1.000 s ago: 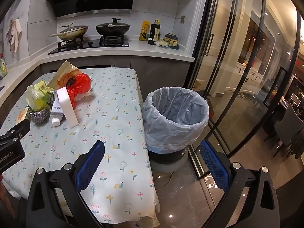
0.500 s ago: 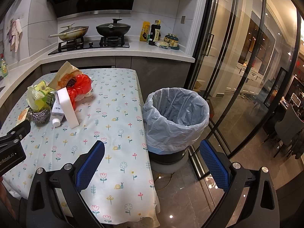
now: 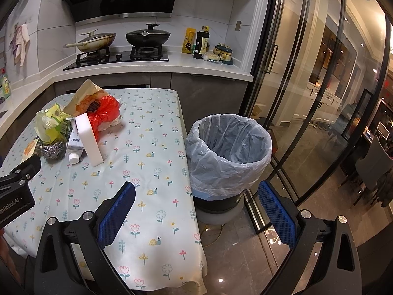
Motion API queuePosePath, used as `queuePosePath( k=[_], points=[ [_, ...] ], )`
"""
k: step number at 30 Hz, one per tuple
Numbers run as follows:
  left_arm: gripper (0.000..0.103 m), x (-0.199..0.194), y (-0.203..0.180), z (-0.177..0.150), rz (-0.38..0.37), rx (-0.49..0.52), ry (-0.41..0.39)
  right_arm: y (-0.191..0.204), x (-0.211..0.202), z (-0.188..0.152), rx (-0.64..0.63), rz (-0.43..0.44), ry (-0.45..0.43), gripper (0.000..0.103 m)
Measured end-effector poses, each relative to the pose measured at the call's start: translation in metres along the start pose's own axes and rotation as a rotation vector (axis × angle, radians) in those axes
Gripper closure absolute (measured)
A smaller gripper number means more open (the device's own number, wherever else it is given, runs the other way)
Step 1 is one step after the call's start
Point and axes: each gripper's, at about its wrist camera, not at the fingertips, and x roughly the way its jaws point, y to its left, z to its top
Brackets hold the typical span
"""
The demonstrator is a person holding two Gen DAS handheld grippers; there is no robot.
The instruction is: Collect trash
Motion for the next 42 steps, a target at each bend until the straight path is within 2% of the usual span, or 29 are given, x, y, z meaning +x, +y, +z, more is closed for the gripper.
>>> queuePosePath(
  k=[42],
  points=[
    [0.007,-0.0012,-0.0028,0.0052,-0.006,0.002,-0.001,-0.0004,0.0017,-0.0042,0.007,-0.003,0.002,0.007]
  ],
)
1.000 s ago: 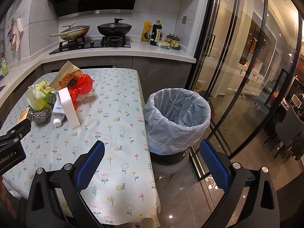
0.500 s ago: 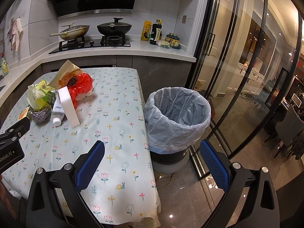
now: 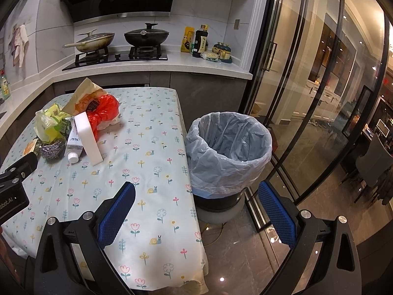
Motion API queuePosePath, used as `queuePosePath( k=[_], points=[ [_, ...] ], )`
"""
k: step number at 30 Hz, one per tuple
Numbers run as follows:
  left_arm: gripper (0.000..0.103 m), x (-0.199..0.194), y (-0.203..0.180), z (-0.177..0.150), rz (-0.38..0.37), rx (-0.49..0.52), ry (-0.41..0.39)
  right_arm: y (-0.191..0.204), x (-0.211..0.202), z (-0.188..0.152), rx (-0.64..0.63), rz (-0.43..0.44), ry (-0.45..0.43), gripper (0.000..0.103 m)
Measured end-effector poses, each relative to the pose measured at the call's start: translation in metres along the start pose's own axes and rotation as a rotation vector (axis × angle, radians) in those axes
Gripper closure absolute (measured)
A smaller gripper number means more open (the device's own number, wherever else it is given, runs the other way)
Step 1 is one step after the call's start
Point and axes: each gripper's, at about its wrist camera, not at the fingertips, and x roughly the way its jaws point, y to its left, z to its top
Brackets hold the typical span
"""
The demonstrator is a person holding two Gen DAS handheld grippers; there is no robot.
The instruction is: Collect trash
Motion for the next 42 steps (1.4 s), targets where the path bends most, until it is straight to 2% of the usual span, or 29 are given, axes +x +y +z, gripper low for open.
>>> queuePosePath(
  k=[29,42],
  points=[
    [0.007,-0.004,0.0,0.002,-0.011,-0.004,-0.004,0.003,-0.002,0.001,-0.01,-0.003,-0.002,0.007],
    [0.007,0.002,0.0,0.005,-0.013,-0.019,0.01,0.017,0.004,0.008,-0.033,-0.003,0.005,0.007]
  ],
)
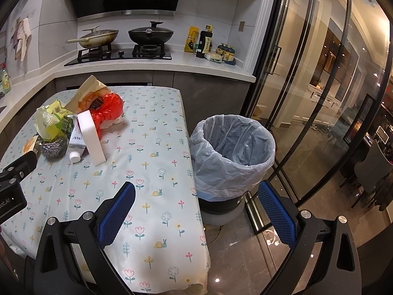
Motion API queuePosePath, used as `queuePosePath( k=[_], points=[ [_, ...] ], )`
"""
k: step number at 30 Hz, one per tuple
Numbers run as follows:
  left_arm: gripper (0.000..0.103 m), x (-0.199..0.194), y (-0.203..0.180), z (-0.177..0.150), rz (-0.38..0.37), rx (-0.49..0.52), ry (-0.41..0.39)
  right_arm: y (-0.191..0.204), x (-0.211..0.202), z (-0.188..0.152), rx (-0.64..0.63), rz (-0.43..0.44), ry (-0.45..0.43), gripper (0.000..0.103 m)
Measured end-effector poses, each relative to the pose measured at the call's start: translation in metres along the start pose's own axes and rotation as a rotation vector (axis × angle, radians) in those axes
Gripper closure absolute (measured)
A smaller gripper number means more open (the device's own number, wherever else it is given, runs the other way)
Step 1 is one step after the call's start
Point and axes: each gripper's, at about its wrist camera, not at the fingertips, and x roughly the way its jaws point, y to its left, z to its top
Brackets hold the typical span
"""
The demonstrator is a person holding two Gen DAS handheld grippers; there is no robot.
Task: Collect trash
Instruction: 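Grasp the white sponge block with the right gripper while the left gripper grasps the orange-print chip bag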
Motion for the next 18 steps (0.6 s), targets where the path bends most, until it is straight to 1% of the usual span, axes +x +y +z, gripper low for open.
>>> queuePosePath(
  k=[10,15,18],
  points=[
    [0.007,0.023,0.033,0.001,0.016,-0.045,0.03,0.027,0.014,0.005,-0.029,0.021,0.017,0.007],
    [0.007,0.041,0.057,-0.001,0.048,-0.067,0.05,0.048,0.031,0.009,-0.043,0.058,0.037,0.007],
    [0.007,0.057,0.076,-0.001,0.066,-0.088,0.079,0.064,0.041,0.012,-0.051,0.085,0.048,0.007]
  ],
)
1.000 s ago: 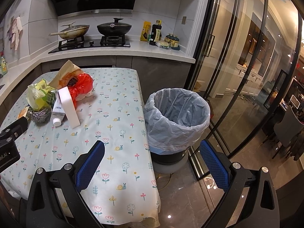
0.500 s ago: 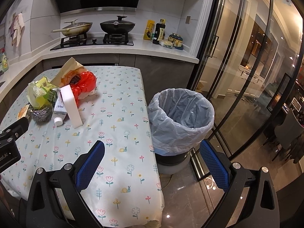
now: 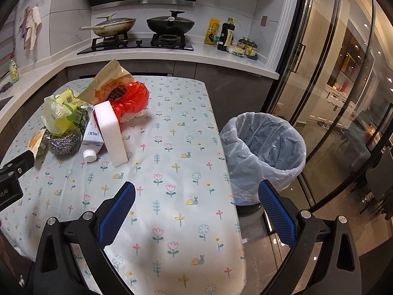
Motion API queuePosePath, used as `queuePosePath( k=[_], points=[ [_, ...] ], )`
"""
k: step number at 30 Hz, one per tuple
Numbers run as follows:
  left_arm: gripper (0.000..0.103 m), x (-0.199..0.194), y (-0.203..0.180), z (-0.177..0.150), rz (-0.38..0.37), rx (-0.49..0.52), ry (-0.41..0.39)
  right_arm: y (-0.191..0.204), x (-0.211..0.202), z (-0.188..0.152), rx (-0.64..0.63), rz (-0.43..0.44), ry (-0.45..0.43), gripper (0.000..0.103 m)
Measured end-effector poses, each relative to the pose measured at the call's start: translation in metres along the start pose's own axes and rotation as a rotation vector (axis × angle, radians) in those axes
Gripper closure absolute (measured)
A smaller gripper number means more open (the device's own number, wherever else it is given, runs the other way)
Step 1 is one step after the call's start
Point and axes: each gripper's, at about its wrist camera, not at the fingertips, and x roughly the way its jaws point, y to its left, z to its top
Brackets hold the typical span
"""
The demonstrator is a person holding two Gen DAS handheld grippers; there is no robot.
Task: Collect trash
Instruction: 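Grasp the white sponge block with the right gripper while the left gripper grasps the orange-print chip bag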
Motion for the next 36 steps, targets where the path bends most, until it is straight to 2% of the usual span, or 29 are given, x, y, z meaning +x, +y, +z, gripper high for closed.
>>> queuePosePath(
  k=[12,19,26,28,32,34,36],
  points=[
    [0.007,0.074,0.074,0.01,0.047,-0.07,0.084,0.058,0.044,0.026,-0.013,0.097,0.012,0.007],
    [0.007,0.107,0.102,0.017,0.034,-0.059,0.088,0.089,0.069,0.039,-0.035,0.108,0.02,0.015],
    [0.007,0.137,0.109,0.021,0.005,-0.023,0.102,0.107,0.088,0.048,-0.029,0.1,0.027,0.023],
    [0.013,0.141,0.11,0.021,-0.003,-0.022,0.101,0.109,0.09,0.049,-0.031,0.096,0.028,0.026],
    [0.035,0.146,0.115,0.02,-0.04,-0.042,0.124,0.116,0.098,0.05,-0.04,0.096,0.033,0.037],
    [0.045,0.147,0.117,0.019,-0.054,-0.051,0.134,0.118,0.101,0.051,-0.036,0.108,0.037,0.052],
    [0.064,0.144,0.12,0.018,-0.054,-0.054,0.129,0.117,0.102,0.051,-0.026,0.128,0.044,0.063]
  ],
)
